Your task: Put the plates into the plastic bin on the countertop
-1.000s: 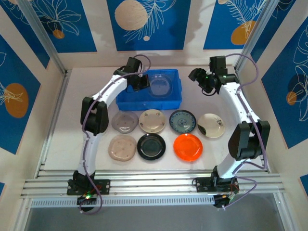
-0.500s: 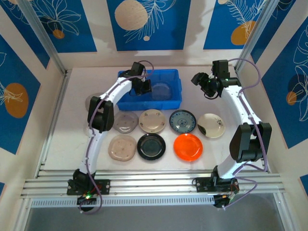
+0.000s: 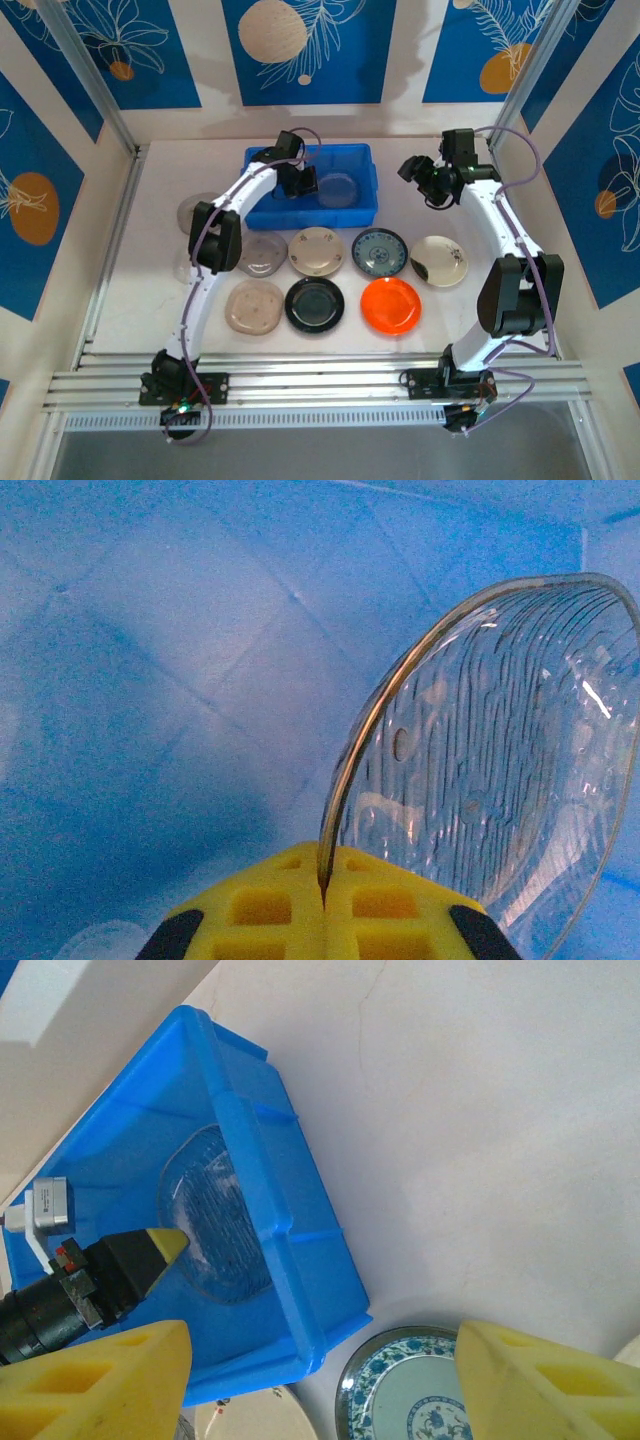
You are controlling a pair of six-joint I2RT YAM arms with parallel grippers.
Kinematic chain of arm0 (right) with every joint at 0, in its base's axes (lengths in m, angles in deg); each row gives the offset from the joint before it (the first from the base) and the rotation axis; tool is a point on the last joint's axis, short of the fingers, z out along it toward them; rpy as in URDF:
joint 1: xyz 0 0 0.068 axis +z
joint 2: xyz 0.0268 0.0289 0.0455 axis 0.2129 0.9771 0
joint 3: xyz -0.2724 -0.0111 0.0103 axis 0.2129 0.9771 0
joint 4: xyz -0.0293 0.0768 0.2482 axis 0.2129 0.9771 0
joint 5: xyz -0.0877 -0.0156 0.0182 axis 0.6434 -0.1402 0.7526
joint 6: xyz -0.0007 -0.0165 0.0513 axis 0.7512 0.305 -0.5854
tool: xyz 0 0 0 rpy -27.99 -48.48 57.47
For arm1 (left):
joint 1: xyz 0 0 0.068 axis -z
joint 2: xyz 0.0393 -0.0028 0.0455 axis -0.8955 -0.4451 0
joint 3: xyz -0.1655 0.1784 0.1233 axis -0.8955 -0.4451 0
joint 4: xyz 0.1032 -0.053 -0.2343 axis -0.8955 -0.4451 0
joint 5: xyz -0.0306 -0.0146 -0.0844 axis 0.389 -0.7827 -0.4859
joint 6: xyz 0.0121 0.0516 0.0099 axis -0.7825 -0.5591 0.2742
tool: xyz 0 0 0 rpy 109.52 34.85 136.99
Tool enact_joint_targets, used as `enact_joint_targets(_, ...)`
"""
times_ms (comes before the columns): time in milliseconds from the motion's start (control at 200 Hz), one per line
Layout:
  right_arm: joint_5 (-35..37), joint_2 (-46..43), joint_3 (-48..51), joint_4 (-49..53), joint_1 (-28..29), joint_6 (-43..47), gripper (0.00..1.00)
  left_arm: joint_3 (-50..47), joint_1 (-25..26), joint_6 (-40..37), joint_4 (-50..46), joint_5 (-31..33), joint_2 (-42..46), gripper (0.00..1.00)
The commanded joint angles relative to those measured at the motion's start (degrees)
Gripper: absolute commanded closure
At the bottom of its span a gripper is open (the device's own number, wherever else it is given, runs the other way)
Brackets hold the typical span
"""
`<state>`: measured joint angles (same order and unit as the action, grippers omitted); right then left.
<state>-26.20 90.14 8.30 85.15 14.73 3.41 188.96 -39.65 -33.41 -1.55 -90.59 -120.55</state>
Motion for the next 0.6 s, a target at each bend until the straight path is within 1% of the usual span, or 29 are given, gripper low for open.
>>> enact_joint_targets(0, -1.11, -0.62, 0.95, 0.07, -0.42, 1.05, 0.29, 2.29, 0.86, 1.10, 0.10, -1.64, -1.29, 0.90)
enact_joint_targets(100, -0.88, -0.96, 1.29, 0.51, -0.59, 1.29, 0.29, 3.25, 0.86, 0.64, -0.33, -1.42, -1.21, 0.76)
enact_joint_targets(240, -0.46, -2.06, 2.91, 0.83, -1.35, 1.89, 0.29, 4.59, 0.84, -0.36, -0.09, -1.59, -0.39, 0.46)
enact_joint_targets(315, -0.66, -3.16, 4.15, 1.25, -2.11, 2.20, 0.30, 4.61, 0.77, -1.48, 0.35, -0.89, 1.12, 0.36)
enact_joint_targets(385, -0.88, -5.35, 6.70, 1.26, -3.07, 2.29, 0.31, 4.93, 0.60, -2.01, 0.44, -0.04, 2.79, 0.30)
enact_joint_targets(505, -1.05, -9.89, 11.52, 3.02, -5.38, 2.58, 0.30, 5.49, 0.15, -3.29, -0.71, 1.53, 6.36, 0.26)
enact_joint_targets(595, -0.80, -14.33, 16.04, 4.72, -7.58, 2.65, 0.30, 4.94, 0.24, -4.53, -2.18, 2.50, 10.18, 0.24)
